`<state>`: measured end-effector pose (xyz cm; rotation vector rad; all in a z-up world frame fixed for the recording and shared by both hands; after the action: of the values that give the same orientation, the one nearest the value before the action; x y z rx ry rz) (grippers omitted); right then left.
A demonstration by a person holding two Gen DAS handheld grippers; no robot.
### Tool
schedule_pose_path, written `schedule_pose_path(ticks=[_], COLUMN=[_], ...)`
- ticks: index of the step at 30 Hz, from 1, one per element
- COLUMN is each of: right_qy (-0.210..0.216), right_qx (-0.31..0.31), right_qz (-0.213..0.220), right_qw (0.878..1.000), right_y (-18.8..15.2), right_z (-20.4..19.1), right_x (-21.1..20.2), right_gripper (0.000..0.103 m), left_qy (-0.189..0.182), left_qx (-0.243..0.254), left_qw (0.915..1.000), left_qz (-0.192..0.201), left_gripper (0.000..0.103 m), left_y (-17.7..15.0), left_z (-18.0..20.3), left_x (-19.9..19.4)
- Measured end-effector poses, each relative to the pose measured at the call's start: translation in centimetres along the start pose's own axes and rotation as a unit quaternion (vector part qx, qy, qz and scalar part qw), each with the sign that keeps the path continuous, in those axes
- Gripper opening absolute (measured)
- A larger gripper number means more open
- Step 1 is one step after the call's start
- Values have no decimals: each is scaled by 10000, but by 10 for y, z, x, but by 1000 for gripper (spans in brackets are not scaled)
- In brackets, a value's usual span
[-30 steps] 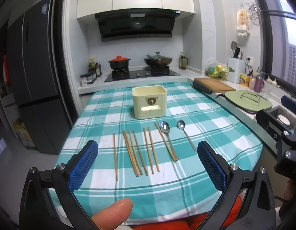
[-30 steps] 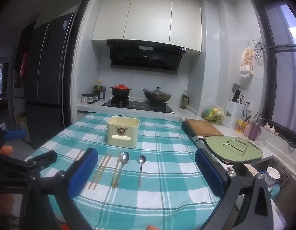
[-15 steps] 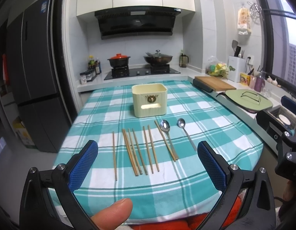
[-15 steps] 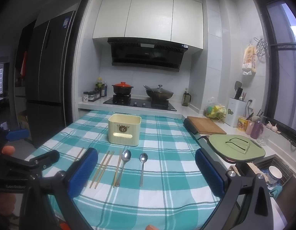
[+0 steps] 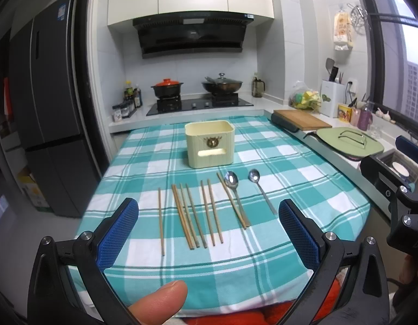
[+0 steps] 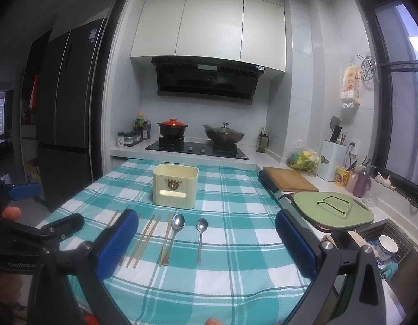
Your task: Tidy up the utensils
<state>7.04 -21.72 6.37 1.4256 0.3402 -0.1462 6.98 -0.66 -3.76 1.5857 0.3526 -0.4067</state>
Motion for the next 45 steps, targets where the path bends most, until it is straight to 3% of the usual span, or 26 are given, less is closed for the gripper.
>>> schedule_pose_path(ticks=[45], right_qy=[63], right_qx=[-42], right_qz=[-329], right_qw=[9994], right_y=[-11], right_z=[-3], right_x=[26], right_gripper=[103], left_qy=[-40], left_qx=[-51], left_qw=[10000], left_qz=[-63], left_gripper=[103], left_y=[1], left_z=[4], left_x=[13])
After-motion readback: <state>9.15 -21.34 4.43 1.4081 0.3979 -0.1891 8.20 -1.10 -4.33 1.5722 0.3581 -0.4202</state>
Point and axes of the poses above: each gripper's, at about its wrist camera, not at the fingertips, and x roughly the way its jaws point, z to its right, y to its top, the point moved 7 cm from there along x, roughly the way its jaws point
